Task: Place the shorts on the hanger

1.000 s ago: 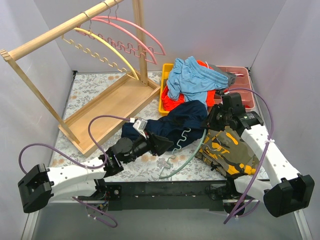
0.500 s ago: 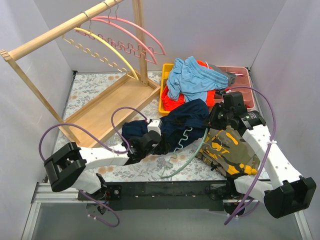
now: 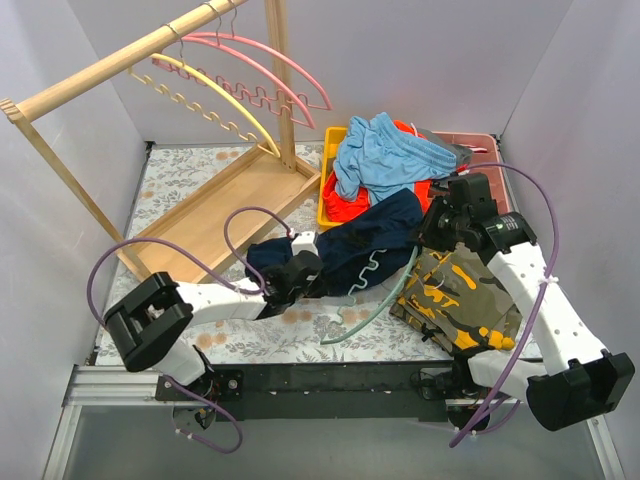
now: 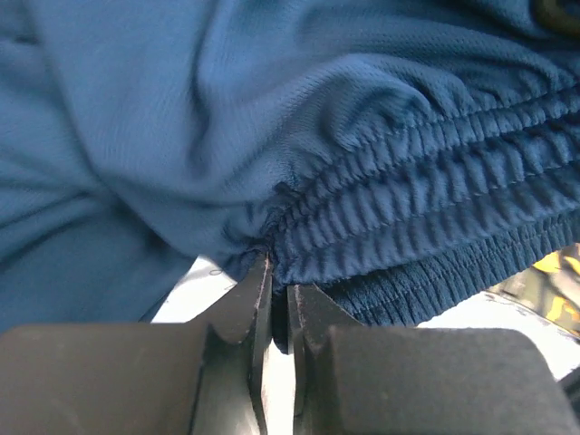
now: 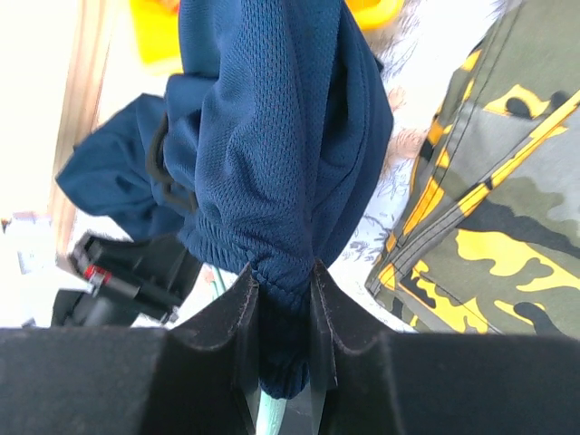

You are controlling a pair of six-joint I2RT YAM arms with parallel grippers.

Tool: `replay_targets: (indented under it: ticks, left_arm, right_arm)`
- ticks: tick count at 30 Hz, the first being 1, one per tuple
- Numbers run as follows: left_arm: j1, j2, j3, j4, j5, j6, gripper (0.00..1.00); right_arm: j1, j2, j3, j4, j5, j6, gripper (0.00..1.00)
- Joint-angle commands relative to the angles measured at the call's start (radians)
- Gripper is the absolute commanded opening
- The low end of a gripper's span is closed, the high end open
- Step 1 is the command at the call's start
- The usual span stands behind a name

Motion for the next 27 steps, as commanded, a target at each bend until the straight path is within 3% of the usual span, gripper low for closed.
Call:
replay_targets:
  ticks: [1,10,16,27]
  left_arm:
    - [0.014,-0.125,-0.079,0.011,0.049,0.009,0.0]
    - [-0.029,-0.354,-0.237,-0.075,0.028,-0.099,0.0]
    - [-0.078,-0.482,-0.229,-0.223,-0.043,-0.138,0.0]
    - [-0.151,-0.578,-0.232,-0.392,-0.098,-0.221,0.0]
  right_arm:
    - [-0.002,0.022,0.149,0.044,0.169,0.058,0.01]
    - [-0.037,0.219,0.452,-0.014,0.316,0.11,0.01]
    - [-0.07,0.292,0.532,-0.037,0.358,0.141,0.01]
    - [-0.083,0.383,0.664,-0.066,0.405,0.171,0.01]
